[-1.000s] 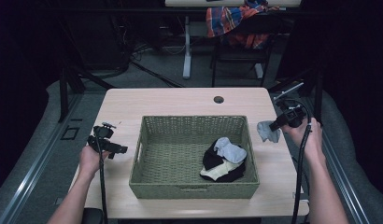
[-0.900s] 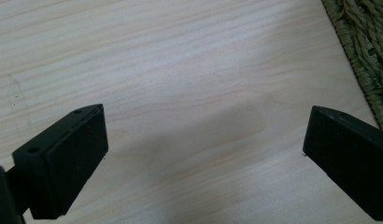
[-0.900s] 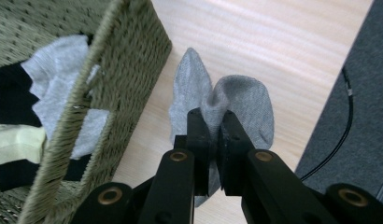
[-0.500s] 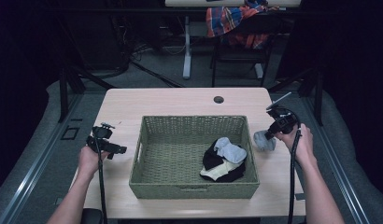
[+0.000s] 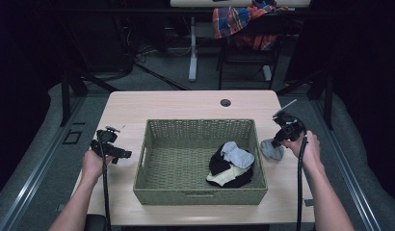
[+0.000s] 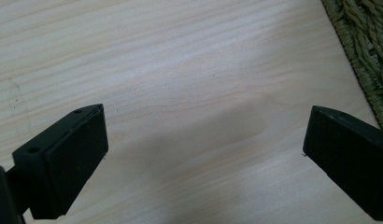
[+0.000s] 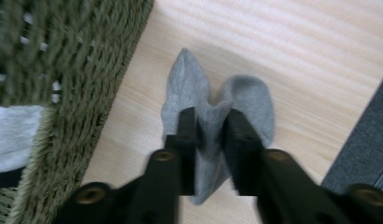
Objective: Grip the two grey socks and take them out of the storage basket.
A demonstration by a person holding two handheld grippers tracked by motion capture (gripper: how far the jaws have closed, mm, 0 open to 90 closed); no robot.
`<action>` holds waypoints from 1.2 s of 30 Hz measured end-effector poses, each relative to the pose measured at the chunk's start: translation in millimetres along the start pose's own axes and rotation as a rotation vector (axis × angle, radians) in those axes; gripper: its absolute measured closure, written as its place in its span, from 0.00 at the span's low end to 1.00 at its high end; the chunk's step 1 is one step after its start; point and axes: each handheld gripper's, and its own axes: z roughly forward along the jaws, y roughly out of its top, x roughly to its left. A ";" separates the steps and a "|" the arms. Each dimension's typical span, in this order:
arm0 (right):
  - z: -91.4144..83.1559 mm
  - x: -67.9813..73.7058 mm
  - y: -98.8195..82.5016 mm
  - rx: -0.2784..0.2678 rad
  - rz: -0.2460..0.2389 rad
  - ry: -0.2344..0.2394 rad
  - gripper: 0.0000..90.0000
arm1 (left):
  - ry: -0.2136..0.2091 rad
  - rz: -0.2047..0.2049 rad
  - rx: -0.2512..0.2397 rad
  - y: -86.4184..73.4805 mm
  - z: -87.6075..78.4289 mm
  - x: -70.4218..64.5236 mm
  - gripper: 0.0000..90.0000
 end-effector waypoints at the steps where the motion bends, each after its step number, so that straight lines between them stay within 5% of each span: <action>1: -4.0 -1.4 -0.3 -0.007 -0.005 0.007 0.76 | 0.001 -0.001 -0.001 0.0 0.1 -0.5 0.00; 6: -35.9 1.7 -4.0 -0.093 -0.008 0.019 0.53 | 0.002 -0.002 -0.005 -0.2 -0.9 -0.2 0.00; 10: -54.3 8.0 -5.6 -0.156 -0.014 0.028 0.44 | 0.002 -0.002 -0.001 0.3 -0.2 -0.9 0.00; 15: -79.0 27.8 -5.8 -0.224 -0.063 0.027 0.29 | 0.002 0.002 0.000 0.5 0.0 -1.0 0.00; 19: -95.5 54.5 -3.7 -0.249 -0.151 0.030 0.22 | 0.001 -0.004 0.000 0.4 0.4 -1.0 0.00; 27: -99.8 87.6 0.7 -0.270 -0.232 0.065 0.10 | -0.001 -0.006 0.000 0.4 0.9 -1.1 0.00; 36: -78.9 112.6 11.2 -0.193 -0.306 0.095 0.01 | -0.002 -0.004 0.001 0.4 1.3 -0.8 0.00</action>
